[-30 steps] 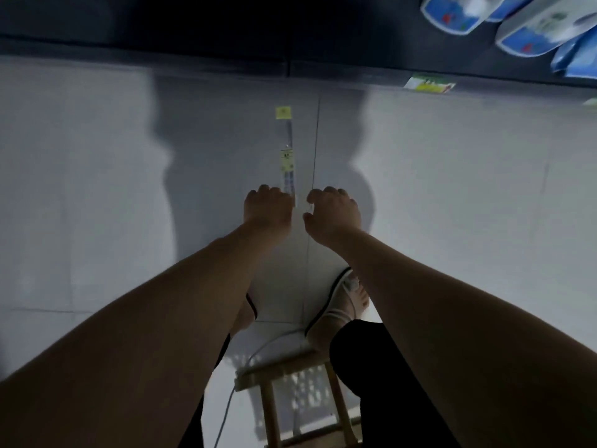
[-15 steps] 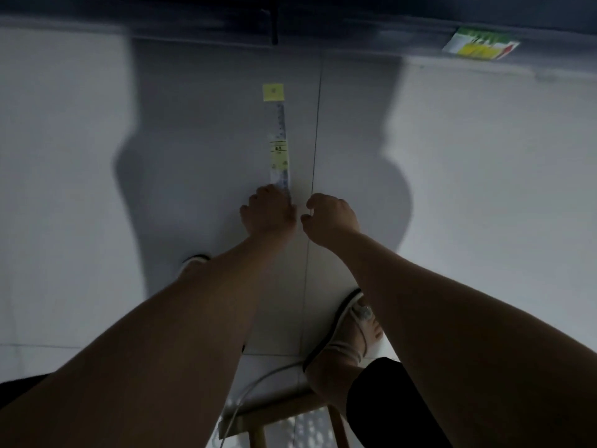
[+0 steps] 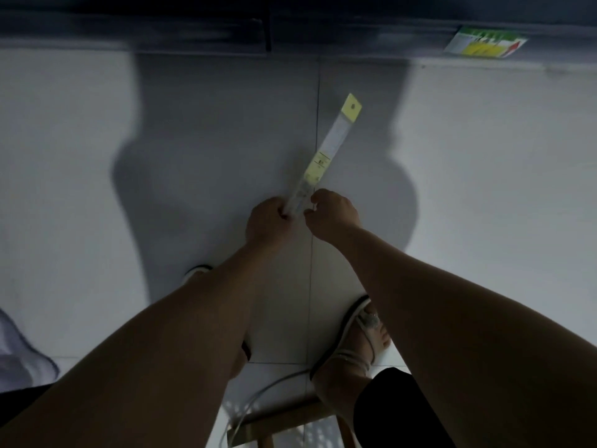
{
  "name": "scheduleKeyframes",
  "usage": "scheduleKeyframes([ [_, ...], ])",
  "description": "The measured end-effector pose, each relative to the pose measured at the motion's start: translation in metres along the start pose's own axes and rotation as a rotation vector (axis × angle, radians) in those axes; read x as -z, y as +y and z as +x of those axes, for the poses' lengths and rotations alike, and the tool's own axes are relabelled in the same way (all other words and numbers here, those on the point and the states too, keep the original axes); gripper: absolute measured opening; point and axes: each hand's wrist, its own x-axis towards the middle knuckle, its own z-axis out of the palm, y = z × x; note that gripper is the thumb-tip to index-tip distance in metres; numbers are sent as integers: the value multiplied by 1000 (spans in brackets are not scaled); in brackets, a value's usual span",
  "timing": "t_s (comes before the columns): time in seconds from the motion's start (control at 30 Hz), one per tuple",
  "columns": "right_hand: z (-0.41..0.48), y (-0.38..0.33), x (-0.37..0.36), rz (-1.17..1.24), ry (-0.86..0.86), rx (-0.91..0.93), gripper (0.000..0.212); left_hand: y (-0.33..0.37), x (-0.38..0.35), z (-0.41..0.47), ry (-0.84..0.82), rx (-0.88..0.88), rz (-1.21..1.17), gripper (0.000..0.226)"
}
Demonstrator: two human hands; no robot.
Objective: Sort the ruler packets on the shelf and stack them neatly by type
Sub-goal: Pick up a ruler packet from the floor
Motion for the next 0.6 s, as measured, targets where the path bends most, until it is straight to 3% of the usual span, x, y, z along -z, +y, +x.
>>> scheduleKeyframes([
  [0.17, -26, -9, 17, 290, 94, -109, 35, 12, 42, -43, -208, -4, -347, 25],
  [0.37, -100, -28, 46, 680, 212, -153, 17, 36, 106, -108, -429, -14, -318, 31],
  [0.5, -174, -49, 79, 843, 255, -104, 21, 55, 169, -160, -490, -63, -233, 31],
  [0.6, -229, -68, 113, 942, 333, -69, 38, 71, 224, -207, -490, -90, -188, 26],
])
